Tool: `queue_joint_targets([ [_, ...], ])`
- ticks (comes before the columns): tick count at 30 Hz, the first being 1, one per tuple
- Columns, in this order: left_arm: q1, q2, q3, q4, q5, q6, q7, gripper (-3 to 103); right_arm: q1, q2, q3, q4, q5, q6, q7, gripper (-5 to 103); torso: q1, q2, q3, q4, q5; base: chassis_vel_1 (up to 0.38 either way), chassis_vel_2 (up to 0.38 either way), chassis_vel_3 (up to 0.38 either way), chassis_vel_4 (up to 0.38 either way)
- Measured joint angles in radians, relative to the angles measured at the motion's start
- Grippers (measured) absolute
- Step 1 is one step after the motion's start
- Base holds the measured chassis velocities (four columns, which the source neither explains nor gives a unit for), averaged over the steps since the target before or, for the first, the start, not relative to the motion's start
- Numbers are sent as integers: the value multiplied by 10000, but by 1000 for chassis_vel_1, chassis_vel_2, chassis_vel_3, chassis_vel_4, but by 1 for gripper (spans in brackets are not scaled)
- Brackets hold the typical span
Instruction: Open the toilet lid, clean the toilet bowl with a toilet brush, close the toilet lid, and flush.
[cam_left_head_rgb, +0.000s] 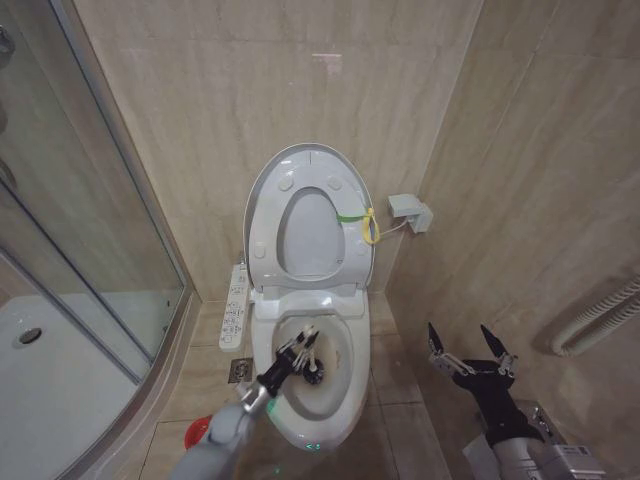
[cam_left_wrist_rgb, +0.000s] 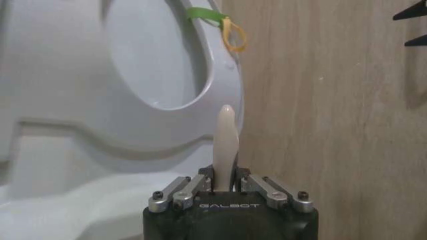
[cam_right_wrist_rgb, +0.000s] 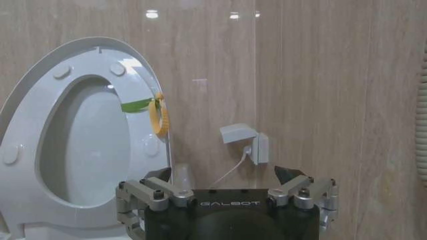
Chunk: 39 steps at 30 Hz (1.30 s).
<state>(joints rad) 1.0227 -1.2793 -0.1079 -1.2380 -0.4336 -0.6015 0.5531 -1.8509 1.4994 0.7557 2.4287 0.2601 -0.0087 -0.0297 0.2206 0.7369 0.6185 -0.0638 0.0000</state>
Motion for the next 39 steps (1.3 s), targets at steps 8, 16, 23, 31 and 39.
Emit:
queue_joint_targets([
  [8, 1148, 613, -580, -1185, -226, 171, -414, 19, 0, 0, 0, 0, 0, 0, 0, 100, 0, 0, 1, -2, -4, 0, 0, 0, 0],
  [16, 1777, 550, -1339, -1859, -471, 360, -1096, 19, 0, 0, 1, 0, 0, 0, 0, 100, 0, 0, 1, 0, -1, 0, 0, 0, 0],
  [23, 1332, -54, -893, -1267, -738, 537, -1557, 19, 0, 0, 1, 0, 0, 0, 0, 100, 0, 0, 2, -2, -1, 0, 0, 0, 0],
  [31, 151, -647, -60, -616, -1107, 743, -1932, 19, 0, 0, 0, 0, 0, 0, 0, 100, 1, -1, 3, -1, 2, 0, 0, 0, 0],
  [39, -719, -782, 612, -181, -1163, 747, -1929, 19, 0, 0, 0, 0, 0, 0, 0, 100, 1, -2, 3, -1, 2, 0, 0, 0, 0],
])
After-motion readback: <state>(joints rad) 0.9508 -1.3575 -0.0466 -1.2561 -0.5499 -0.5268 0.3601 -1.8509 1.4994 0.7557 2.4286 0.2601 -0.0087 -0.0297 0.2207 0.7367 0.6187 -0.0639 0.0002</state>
